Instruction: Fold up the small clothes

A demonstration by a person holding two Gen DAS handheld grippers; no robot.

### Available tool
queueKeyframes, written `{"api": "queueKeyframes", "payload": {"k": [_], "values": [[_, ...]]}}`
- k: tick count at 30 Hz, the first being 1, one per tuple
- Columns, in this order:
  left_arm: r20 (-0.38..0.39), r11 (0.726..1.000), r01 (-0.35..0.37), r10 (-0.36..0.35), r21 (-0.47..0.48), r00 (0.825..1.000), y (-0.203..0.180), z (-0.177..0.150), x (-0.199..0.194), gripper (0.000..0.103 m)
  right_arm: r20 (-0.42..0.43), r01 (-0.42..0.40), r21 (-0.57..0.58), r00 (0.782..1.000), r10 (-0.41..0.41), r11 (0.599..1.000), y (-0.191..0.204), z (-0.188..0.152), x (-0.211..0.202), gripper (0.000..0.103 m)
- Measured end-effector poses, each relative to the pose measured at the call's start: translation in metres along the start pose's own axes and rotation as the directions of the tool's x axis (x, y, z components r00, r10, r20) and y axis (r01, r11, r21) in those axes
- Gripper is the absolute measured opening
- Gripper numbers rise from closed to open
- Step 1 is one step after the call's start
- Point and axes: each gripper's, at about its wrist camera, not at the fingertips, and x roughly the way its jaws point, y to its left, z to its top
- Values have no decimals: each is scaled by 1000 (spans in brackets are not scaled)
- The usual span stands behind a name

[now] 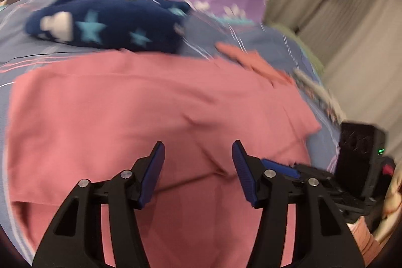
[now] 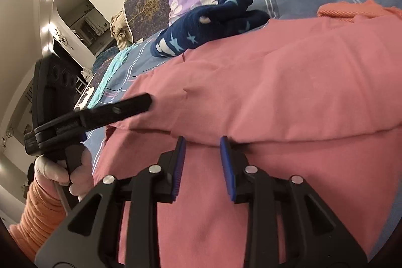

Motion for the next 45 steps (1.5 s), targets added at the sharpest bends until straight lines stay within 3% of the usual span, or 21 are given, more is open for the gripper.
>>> {"api": "queueKeyframes", "payload": {"k": [2,4,5,7,11,14,18,21,24,27,32,36,37,38,40,43,45], "values": [[-53,1000,-20,21,20,998,-10,0,20,54,-21,63,-37,998,-64,997,-1,-3,-5,39],[-57,999,-41,43,33,997,-19,1,35,50,-25,81,-28,996,-81,996,-9,-2,-8,39],[-52,998,-41,43,39,998,-22,1,36,27,-27,73,-10,997,-73,997,-14,-2,-9,39],[-61,1000,8,-7,27,998,-27,6,40,0,-30,49,29,998,-48,998,-24,0,-9,38],[19,996,-22,20,88,1000,-44,21,22,0,-28,40,29,999,-39,999,-25,-2,-12,38],[104,993,-28,16,113,994,-52,39,-13,0,-3,41,30,999,-40,999,-25,-2,-15,38],[205,985,-80,47,154,978,-53,60,-67,0,88,30,96,995,-38,995,-37,2,-27,42],[234,978,-144,105,154,966,-40,65,-97,0,121,5,185,992,-28,983,-55,2,-29,42],[247,965,-225,187,137,951,-16,59,-115,0,88,16,232,995,-37,973,-66,2,-22,39],[228,958,-280,261,57,938,26,45,-126,0,87,36,203,995,-55,978,-60,2,-22,42],[136,947,-320,319,-13,938,81,19,-109,2,81,51,183,994,-67,982,-55,2,-20,45],[127,885,-465,465,-37,876,105,5,-100,20,78,59,174,994,-74,983,-54,1,-19,46],[133,882,-469,471,-42,872,106,5,-100,21,75,63,167,994,-76,984,-52,1,-19,46],[140,885,-464,466,-47,874,105,4,-101,21,72,67,161,994,-79,985,-51,1,-18,47],[151,905,-425,424,-32,893,99,1,-98,23,64,78,144,994,-88,987,-48,1,-18,48],[141,923,-383,376,27,916,85,-4,-75,36,41,111,80,993,-115,991,-33,1,-21,48],[87,921,-386,381,58,921,80,-14,-49,37,60,84,24,995,-85,996,-20,4,-30,41]]}}
